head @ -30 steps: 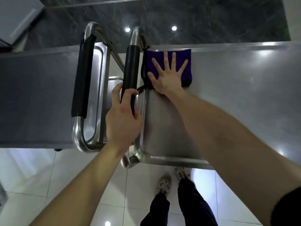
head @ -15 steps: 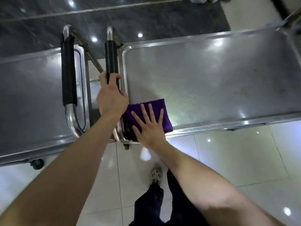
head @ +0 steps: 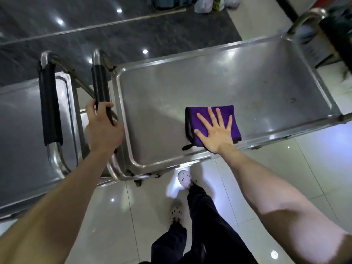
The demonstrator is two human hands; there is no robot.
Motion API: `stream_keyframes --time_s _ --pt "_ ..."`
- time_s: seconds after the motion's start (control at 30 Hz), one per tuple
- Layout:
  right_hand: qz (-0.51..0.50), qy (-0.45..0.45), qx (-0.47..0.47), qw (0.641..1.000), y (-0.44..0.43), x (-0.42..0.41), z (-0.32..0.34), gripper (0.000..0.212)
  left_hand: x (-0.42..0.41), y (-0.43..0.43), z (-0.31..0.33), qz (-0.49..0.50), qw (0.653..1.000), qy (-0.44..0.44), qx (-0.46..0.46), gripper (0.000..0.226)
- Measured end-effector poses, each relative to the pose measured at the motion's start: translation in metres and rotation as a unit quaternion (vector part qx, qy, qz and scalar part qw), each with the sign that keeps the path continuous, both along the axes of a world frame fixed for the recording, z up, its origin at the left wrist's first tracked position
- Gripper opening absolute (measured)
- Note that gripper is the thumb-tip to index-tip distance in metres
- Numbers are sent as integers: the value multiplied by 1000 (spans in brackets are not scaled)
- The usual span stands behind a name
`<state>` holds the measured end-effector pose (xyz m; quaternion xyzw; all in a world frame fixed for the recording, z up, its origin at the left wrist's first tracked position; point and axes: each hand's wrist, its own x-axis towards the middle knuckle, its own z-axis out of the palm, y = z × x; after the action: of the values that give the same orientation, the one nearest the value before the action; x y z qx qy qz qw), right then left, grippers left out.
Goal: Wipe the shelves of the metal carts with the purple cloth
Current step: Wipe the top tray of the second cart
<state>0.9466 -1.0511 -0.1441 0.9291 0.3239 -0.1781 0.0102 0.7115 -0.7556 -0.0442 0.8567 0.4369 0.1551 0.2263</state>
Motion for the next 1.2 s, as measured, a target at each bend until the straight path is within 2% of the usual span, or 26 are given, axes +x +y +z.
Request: stream_keyframes --time_s 0.27,0.4,0.57,0.77,0.97,1.1,1.2 --pt "-27 7 14 1000 81 133 -4 76 -3 -2 -4 11 999 23 27 51" --pt "-45 1 22 999 156 163 -10 81 -3 -5 -3 20 999 38 20 52" --pt "8 -11 52 999 258 135 -17 81 3 -8 2 38 998 48 18 47" --pt "171 1 78 982 347 35 -25 77 2 -7 4 39 998 52 25 47" --pt "181 2 81 980 321 -12 -23 74 2 -2 4 32 997 50 46 48" --pt "196 18 115 974 237 -83 -18 72 5 -3 8 33 997 53 40 44" --pt "234 11 93 968 170 -133 -19 71 6 -4 9 29 997 55 41 45"
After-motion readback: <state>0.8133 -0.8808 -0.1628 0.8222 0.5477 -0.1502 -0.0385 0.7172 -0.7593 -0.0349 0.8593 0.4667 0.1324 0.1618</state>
